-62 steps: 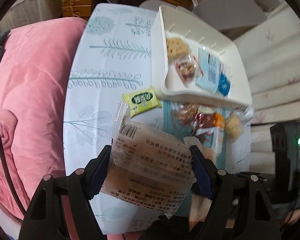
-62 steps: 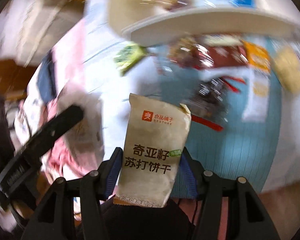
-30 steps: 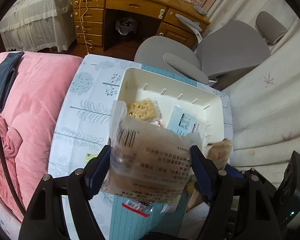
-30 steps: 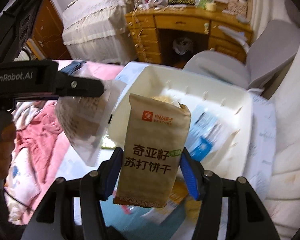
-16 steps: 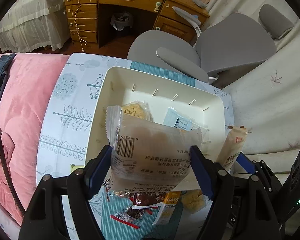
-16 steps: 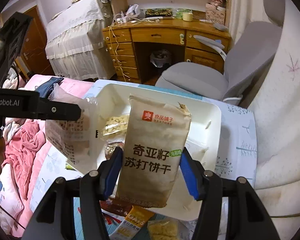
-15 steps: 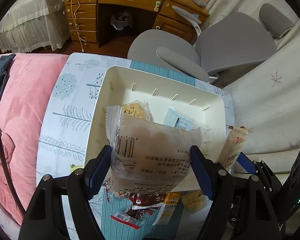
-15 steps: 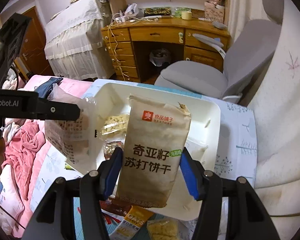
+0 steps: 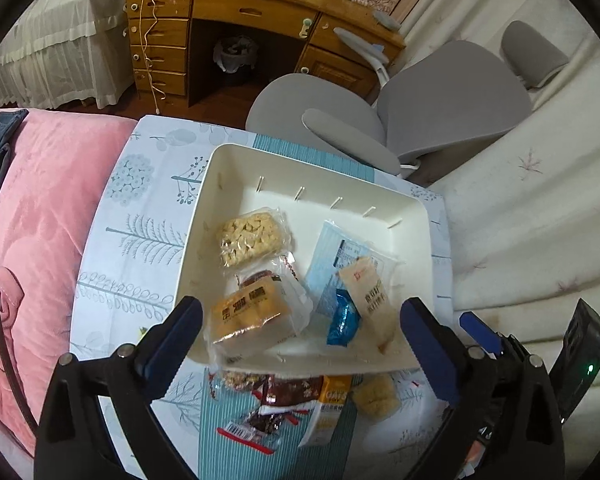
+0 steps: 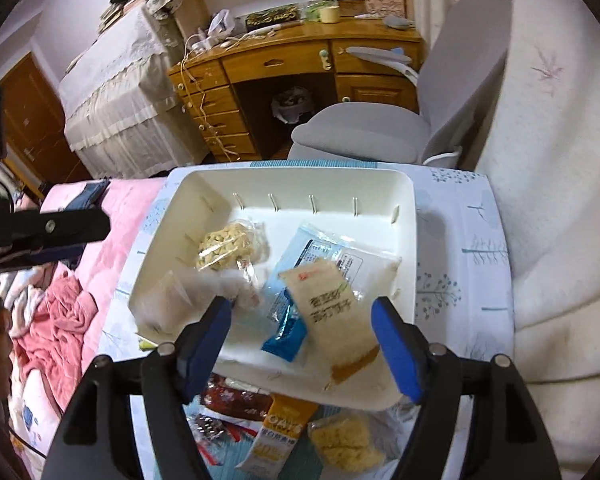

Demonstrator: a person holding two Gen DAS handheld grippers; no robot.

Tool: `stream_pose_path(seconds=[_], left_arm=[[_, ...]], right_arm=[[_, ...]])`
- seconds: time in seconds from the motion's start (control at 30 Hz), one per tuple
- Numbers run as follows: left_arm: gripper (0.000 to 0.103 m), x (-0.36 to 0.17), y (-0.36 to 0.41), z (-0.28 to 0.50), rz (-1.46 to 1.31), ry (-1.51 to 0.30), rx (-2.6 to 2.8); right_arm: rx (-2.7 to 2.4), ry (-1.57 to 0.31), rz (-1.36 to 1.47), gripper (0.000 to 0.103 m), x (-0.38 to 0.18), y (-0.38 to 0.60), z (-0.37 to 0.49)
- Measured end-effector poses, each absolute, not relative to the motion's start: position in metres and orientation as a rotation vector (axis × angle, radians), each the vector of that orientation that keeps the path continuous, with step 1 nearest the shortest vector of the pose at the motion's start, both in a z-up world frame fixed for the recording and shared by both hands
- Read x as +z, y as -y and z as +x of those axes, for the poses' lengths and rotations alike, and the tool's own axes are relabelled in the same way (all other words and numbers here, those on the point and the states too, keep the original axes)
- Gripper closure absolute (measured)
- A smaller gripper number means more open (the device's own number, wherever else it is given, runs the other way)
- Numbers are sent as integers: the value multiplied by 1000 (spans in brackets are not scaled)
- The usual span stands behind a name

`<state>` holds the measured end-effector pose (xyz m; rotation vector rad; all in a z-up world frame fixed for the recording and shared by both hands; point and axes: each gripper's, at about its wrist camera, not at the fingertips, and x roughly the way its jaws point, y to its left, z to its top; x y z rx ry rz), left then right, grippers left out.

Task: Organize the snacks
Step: 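Carry both bags over the white tray and open both tools to drop them, then withdraw both open tools from the tray back over the snacks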

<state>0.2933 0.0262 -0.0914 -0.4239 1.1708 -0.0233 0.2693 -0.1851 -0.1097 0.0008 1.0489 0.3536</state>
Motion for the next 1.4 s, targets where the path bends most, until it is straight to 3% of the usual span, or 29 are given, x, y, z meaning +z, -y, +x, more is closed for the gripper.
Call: stream_pose_path(seconds=[0.7,1.07,1.4], left_arm=[[4,-64,-43,142,-340,-1167,-150],[4,-77,-12,94,-291,-1199,-209],[4,-101,29,78,-205,-1198,-177]], right_arm=[[244,-997,137,30,-75,169,114],[156,-1008,241,30,-94,200,46],[125,-1053,325,30,-118,251,34]])
